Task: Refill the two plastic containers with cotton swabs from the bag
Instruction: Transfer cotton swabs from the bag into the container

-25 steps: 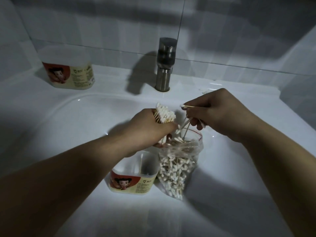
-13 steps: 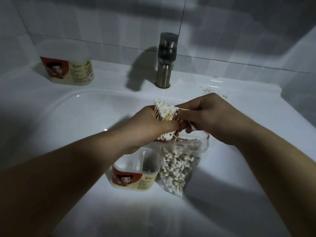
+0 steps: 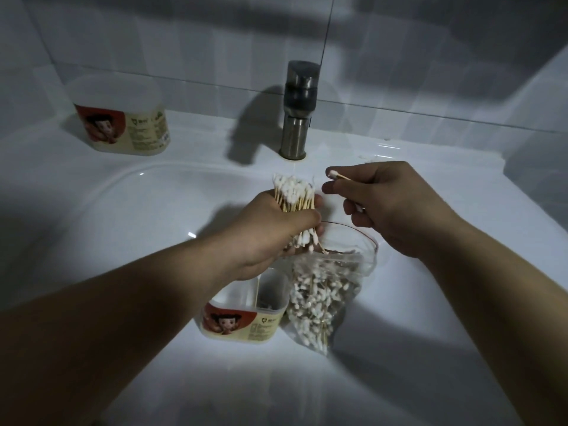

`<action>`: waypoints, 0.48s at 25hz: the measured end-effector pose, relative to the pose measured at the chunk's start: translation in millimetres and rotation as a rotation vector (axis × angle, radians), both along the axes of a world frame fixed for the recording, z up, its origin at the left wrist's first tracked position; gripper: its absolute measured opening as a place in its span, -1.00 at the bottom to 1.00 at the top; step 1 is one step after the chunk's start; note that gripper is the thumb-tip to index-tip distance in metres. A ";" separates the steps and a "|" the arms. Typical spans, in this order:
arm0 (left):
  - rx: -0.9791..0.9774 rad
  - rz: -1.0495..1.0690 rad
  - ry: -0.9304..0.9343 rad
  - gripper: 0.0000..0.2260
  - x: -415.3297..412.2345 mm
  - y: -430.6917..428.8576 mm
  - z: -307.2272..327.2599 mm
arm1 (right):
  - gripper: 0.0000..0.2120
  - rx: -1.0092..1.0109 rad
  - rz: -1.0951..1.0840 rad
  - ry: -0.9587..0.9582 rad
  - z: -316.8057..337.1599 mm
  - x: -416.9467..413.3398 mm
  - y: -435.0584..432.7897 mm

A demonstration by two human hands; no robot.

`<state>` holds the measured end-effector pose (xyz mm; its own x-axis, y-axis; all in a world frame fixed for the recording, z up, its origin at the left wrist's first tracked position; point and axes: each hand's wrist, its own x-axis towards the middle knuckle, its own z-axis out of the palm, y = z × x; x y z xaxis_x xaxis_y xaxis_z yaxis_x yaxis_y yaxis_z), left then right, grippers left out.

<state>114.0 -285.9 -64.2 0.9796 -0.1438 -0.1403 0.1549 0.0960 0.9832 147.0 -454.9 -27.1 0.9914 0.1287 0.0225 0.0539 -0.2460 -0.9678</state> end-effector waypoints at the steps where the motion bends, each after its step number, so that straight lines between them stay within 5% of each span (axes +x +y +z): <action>1: -0.038 0.007 0.012 -0.84 -0.4 -0.8 1.3 | -0.81 -0.015 0.007 0.005 -1.3 1.5 -0.6; 8: -0.224 0.115 -0.010 -0.93 3.6 -2.3 4.9 | -0.72 -0.323 0.059 -0.025 -10.5 0.3 7.2; 12: -0.216 0.135 -0.006 -0.89 2.7 -5.1 4.7 | -0.64 -0.190 0.082 0.068 -8.3 -0.7 17.0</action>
<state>116.7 -291.0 -59.5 0.9927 -0.0381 -0.1147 0.1209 0.3233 0.9385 146.2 -437.9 -35.4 0.9759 0.2045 -0.0767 0.0173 -0.4223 -0.9063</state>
